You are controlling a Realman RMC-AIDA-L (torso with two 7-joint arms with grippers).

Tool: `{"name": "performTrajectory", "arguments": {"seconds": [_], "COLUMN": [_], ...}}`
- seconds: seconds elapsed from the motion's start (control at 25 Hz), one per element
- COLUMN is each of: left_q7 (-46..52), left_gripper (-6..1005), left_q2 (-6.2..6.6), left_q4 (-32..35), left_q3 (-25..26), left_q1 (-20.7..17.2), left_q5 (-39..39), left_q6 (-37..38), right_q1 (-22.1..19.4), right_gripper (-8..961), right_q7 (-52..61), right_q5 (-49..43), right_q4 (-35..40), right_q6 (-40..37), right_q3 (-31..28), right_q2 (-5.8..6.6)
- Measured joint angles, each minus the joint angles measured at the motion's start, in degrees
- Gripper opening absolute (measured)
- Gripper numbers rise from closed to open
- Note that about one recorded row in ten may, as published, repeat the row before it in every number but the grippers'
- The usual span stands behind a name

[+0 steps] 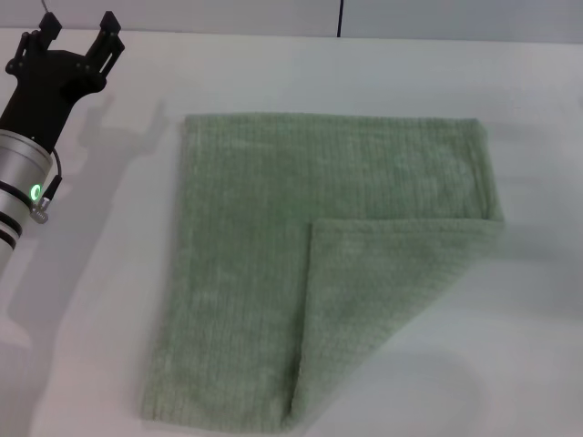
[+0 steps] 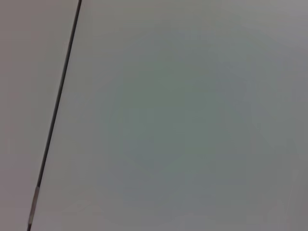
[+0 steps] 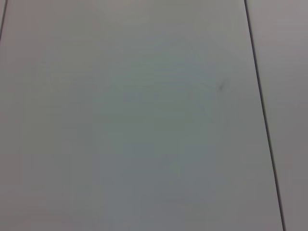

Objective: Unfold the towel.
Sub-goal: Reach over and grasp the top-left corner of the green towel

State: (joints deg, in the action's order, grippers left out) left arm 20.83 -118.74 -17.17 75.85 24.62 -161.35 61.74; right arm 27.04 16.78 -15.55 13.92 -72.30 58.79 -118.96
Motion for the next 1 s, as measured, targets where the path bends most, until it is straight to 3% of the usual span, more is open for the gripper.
{"name": "performTrajectory", "arguments": {"seconds": [0.92, 1.0], "left_q7": [0.1, 1.2], "left_gripper": [809, 632], "left_q2": [-0.14, -0.06], "left_q4": [0.6, 0.9], "left_q3": [-0.5, -1.0], "left_q1": [0.7, 0.9], "left_q5": [-0.2, -0.4], "left_q6": [-1.0, -2.5], "right_q1": [0.2, 0.2], "right_gripper": [809, 809], "right_q7": [-0.1, -0.1], "right_q5": [0.0, 0.0], "right_q4": [0.1, 0.1], "right_q6": [0.1, 0.1], "right_q3": [-2.2, -2.2], "right_q2": [0.13, 0.13]}}
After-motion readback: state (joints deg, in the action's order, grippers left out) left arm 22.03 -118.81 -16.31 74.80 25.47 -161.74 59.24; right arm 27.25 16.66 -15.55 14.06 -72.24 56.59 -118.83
